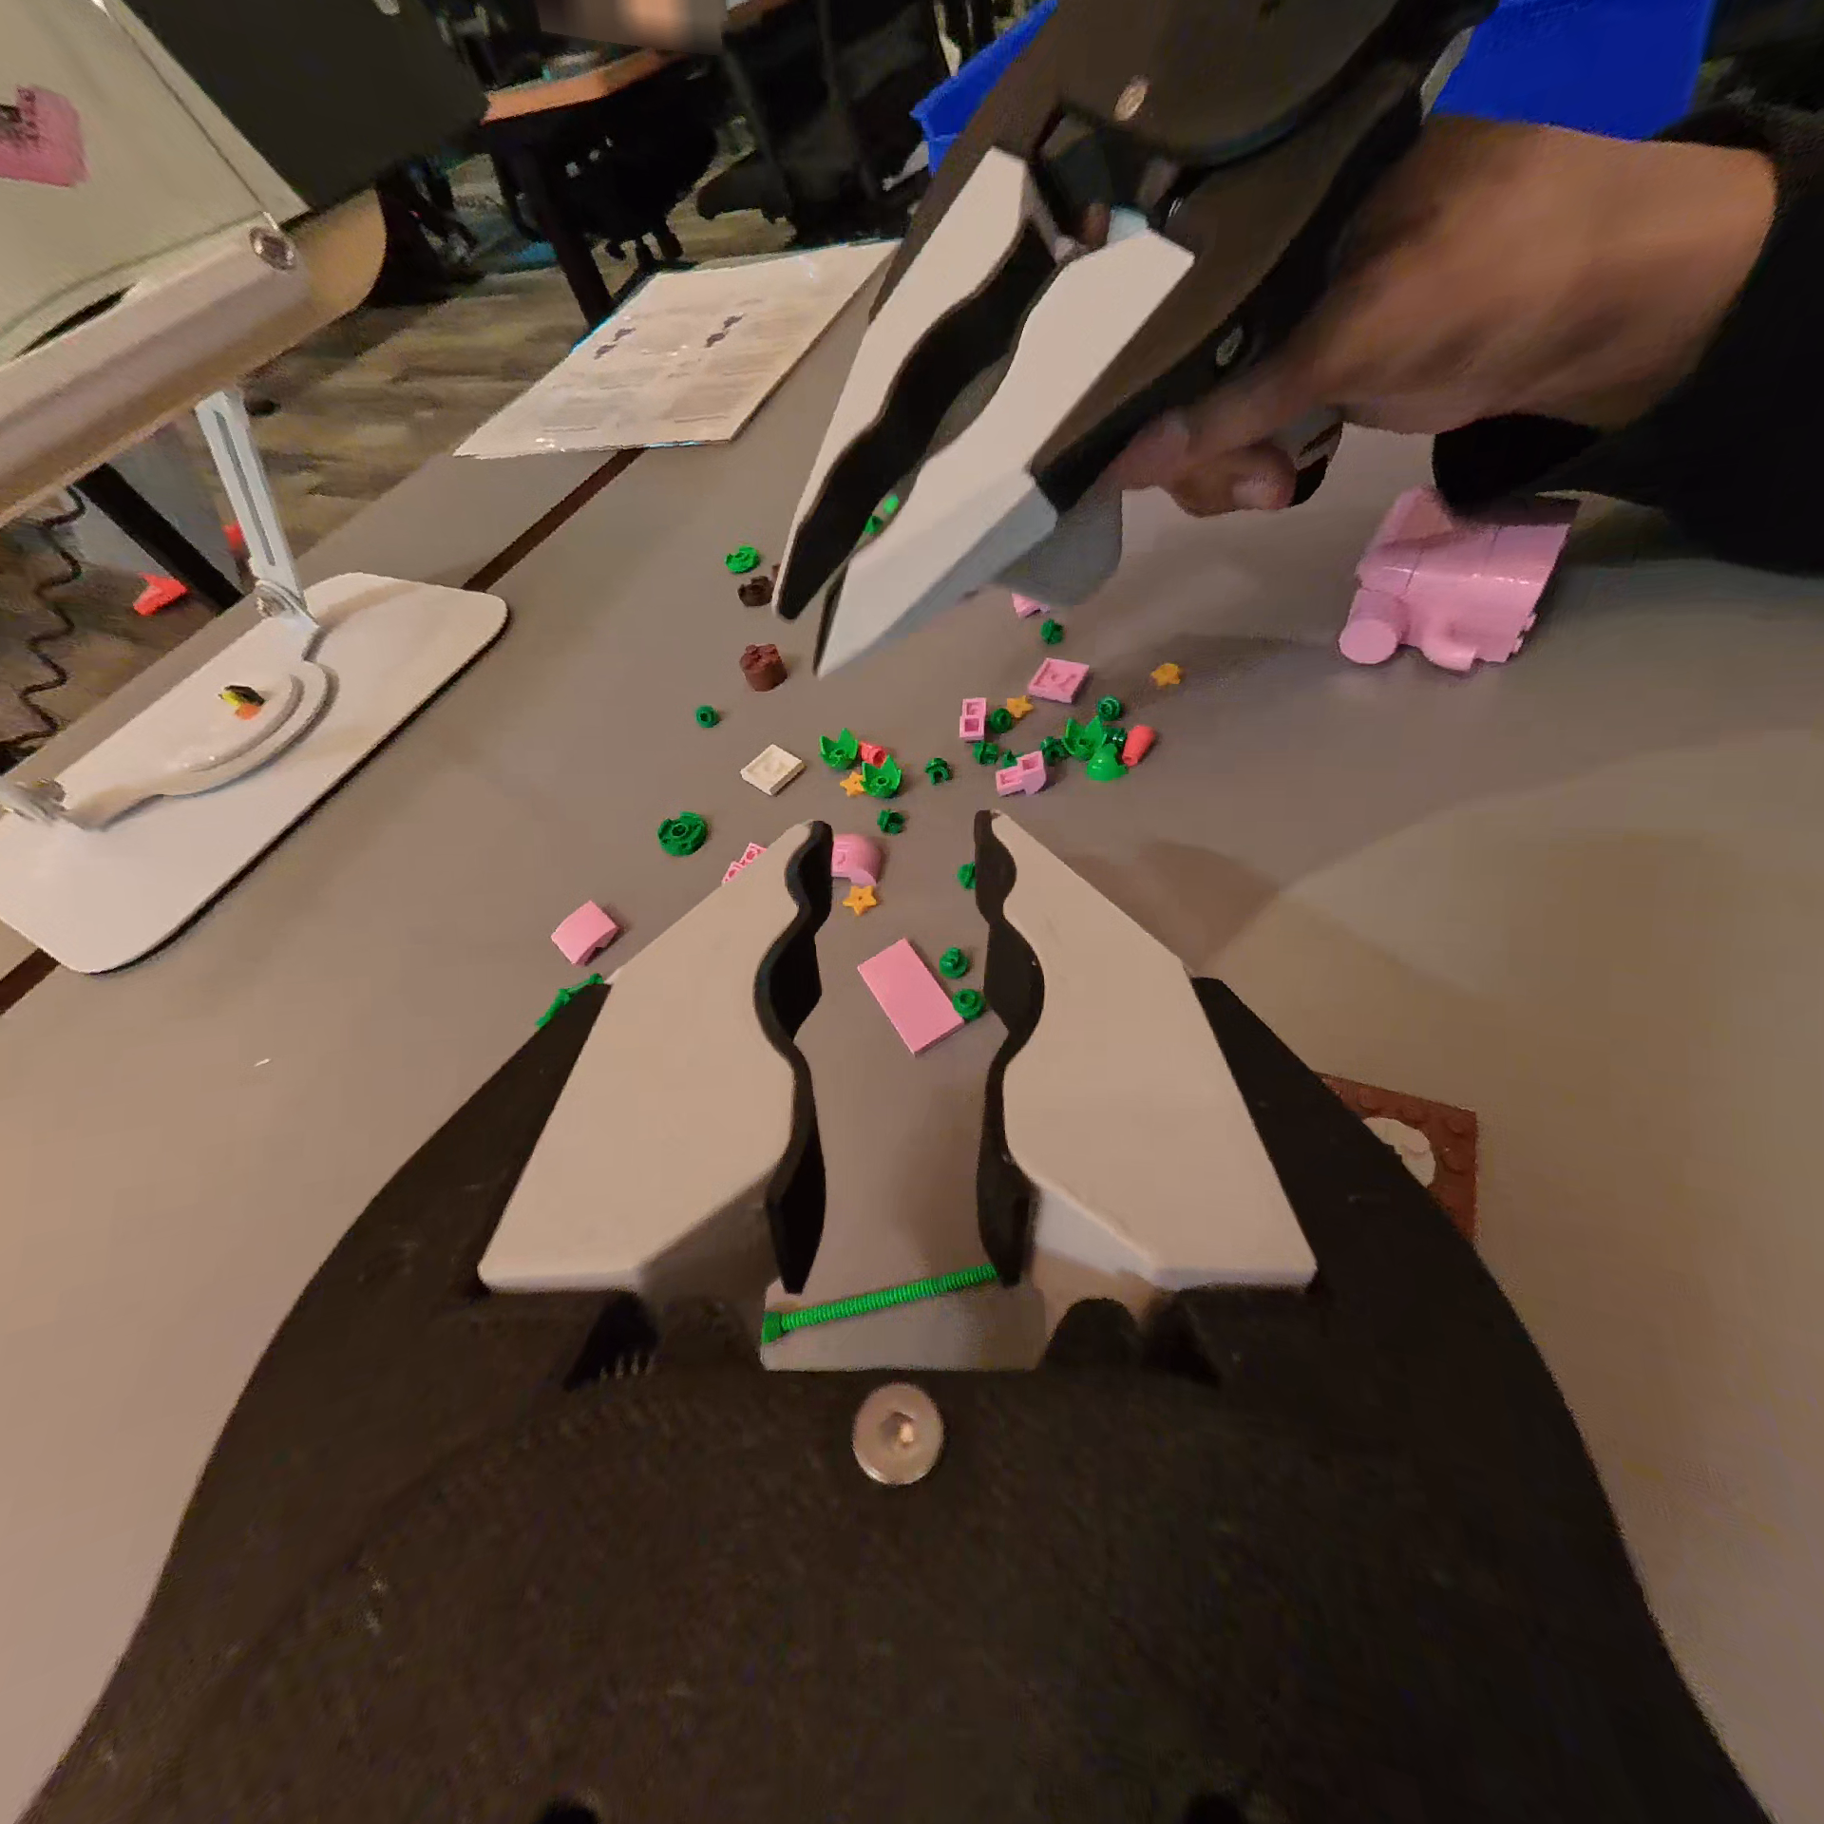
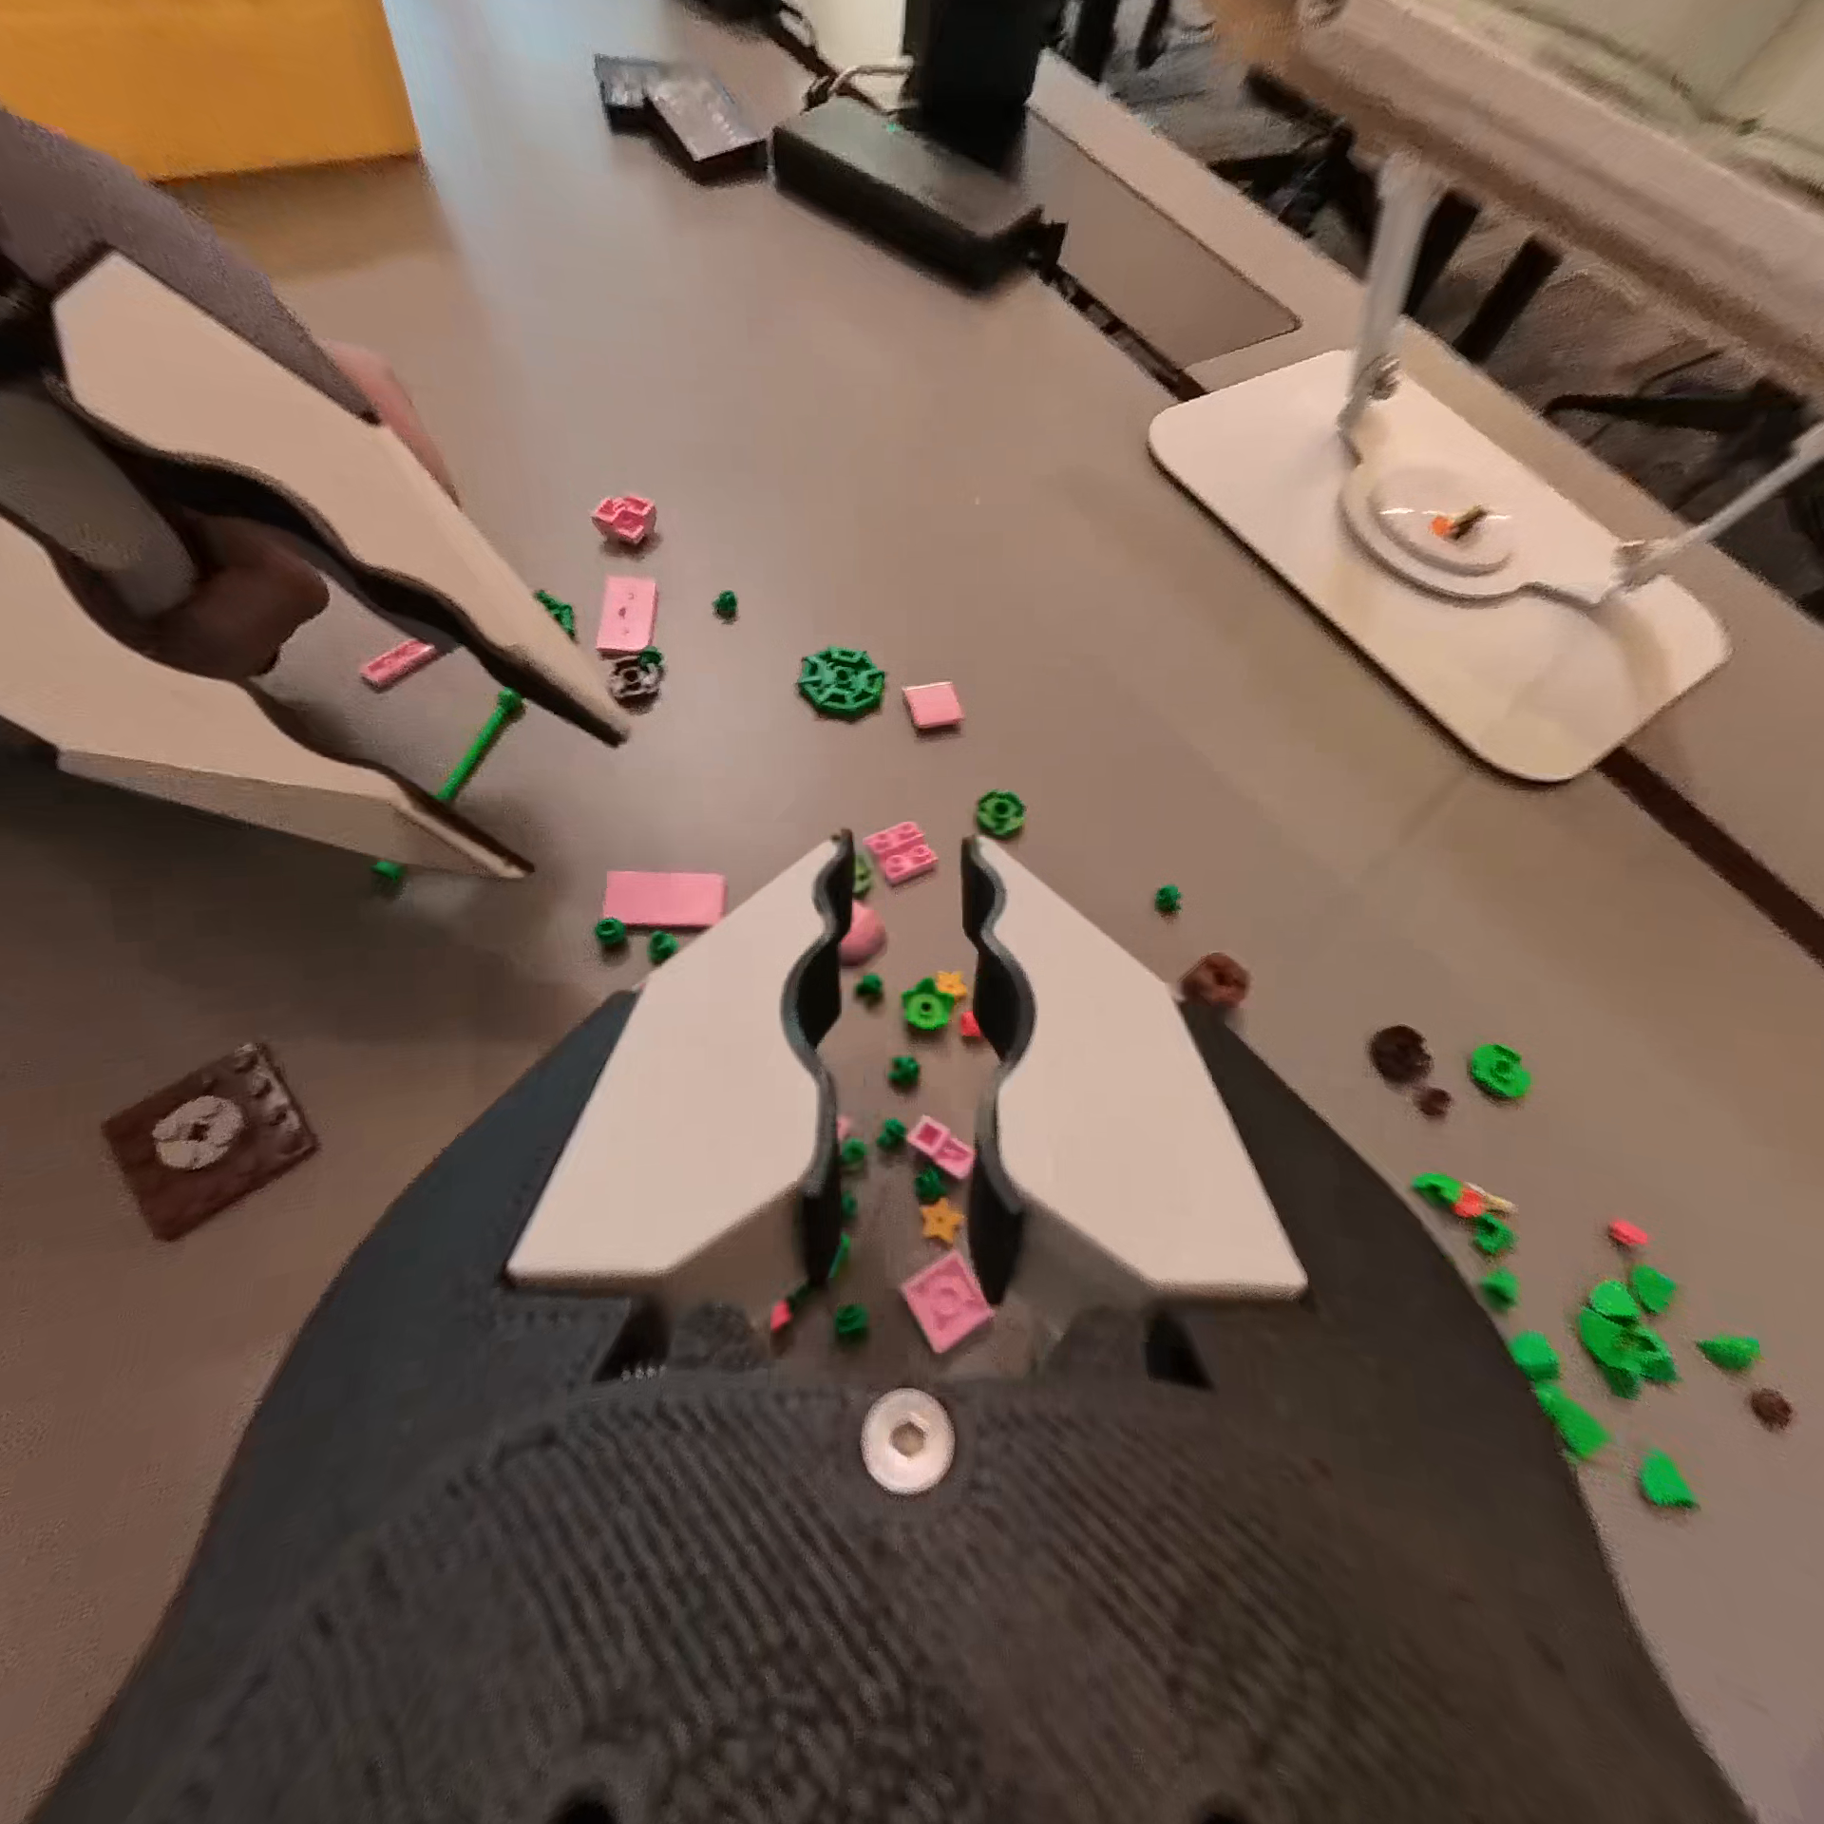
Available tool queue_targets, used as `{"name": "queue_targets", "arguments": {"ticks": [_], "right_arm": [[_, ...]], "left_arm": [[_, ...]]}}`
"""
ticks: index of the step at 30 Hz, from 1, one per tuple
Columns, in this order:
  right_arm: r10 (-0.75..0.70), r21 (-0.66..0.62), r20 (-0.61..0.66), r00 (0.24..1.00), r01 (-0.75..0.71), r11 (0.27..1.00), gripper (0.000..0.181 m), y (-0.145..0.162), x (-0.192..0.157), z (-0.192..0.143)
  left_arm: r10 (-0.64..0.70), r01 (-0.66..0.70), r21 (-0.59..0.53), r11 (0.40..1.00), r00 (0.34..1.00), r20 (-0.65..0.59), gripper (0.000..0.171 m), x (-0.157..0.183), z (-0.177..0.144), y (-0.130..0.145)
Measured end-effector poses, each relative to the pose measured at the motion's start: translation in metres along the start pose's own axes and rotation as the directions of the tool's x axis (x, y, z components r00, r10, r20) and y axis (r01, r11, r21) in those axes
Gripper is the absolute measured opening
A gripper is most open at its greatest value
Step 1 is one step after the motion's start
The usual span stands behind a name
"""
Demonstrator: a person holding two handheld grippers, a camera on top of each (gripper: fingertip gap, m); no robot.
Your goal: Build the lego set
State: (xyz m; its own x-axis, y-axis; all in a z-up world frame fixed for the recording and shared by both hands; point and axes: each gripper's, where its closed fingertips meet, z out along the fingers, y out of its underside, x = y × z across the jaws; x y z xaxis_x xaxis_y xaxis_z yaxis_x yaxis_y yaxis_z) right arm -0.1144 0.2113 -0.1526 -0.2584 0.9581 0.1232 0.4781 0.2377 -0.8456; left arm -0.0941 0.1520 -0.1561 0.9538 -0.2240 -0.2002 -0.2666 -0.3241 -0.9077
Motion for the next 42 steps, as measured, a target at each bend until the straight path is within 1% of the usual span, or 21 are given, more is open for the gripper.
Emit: {"name": "queue_targets", "arguments": {"ticks": [3, 9, 11, 15, 20, 24, 29, 33, 35, 39, 41, 42], "right_arm": [[0.024, -0.064, 0.054, 0.998, -0.021, 0.998, 0.029, 0.015, -0.011, 0.011], [0.08, -0.105, 0.091, 0.993, -0.071, 0.992, 0.032, 0.029, -0.013, 0.022], [0.071, -0.121, 0.086, 0.994, -0.061, 0.991, 0.032, 0.033, -0.012, 0.023], [0.017, -0.163, 0.031, 0.999, -0.012, 0.987, 0.03, 0.041, -0.003, 0.023], [0.021, -0.156, 0.081, 0.997, -0.008, 0.988, 0.03, 0.04, -0.008, 0.029], [0.014, -0.228, 0.119, 0.993, 0.013, 0.974, 0.028, 0.053, -0.008, 0.037], [0.043, -0.22, 0.177, 0.983, -0.003, 0.975, 0.026, 0.052, -0.015, 0.042], [0.016, -0.214, 0.199, 0.98, 0.027, 0.977, 0.019, 0.051, -0.022, 0.042], [-0.006, -0.217, 0.191, 0.982, 0.048, 0.975, 0.019, 0.051, -0.023, 0.041], [-0.068, -0.208, 0.217, 0.974, 0.114, 0.971, 0.019, 0.052, -0.03, 0.029], [-0.121, -0.173, 0.279, 0.953, 0.174, 0.969, 0.018, 0.047, -0.043, 0.016], [-0.157, -0.143, 0.323, 0.933, 0.212, 0.967, 0.018, 0.043, -0.052, 0.009]], "left_arm": [[-0.014, 0.014, 0.015, 1.0, 1.0, -0.02, 0.03, 0.003, -0.003, -0.005], [-0.071, 0.073, 0.036, 0.997, 0.997, -0.038, 0.029, 0.001, -0.004, -0.005], [-0.084, 0.086, 0.035, 0.996, 0.996, -0.04, 0.028, 0.0, -0.003, -0.003], [-0.1, 0.101, 0.038, 0.994, 0.995, -0.026, 0.028, -0.004, -0.003, -0.001], [-0.113, 0.114, 0.026, 0.993, 0.993, -0.04, 0.028, -0.003, -0.001, 0.002], [-0.105, 0.106, 0.018, 0.994, 0.993, -0.046, 0.027, 0.0, 0.001, 0.003], [-0.099, 0.1, 0.009, 0.995, 0.994, -0.052, 0.027, 0.002, 0.002, 0.005], [-0.085, 0.085, 0.0, 0.996, 0.995, -0.055, 0.026, 0.004, 0.003, 0.006], [-0.074, 0.074, -0.007, 0.997, 0.996, -0.056, 0.026, 0.006, 0.004, 0.007], [-0.05, 0.048, -0.022, 0.999, 0.997, -0.067, 0.026, 0.008, 0.004, 0.009], [-0.032, 0.028, -0.032, 0.999, 0.99, -0.136, 0.026, 0.016, 0.001, 0.01], [-0.022, 0.014, -0.036, 0.999, 0.977, -0.211, 0.026, 0.027, -0.004, 0.01]]}}
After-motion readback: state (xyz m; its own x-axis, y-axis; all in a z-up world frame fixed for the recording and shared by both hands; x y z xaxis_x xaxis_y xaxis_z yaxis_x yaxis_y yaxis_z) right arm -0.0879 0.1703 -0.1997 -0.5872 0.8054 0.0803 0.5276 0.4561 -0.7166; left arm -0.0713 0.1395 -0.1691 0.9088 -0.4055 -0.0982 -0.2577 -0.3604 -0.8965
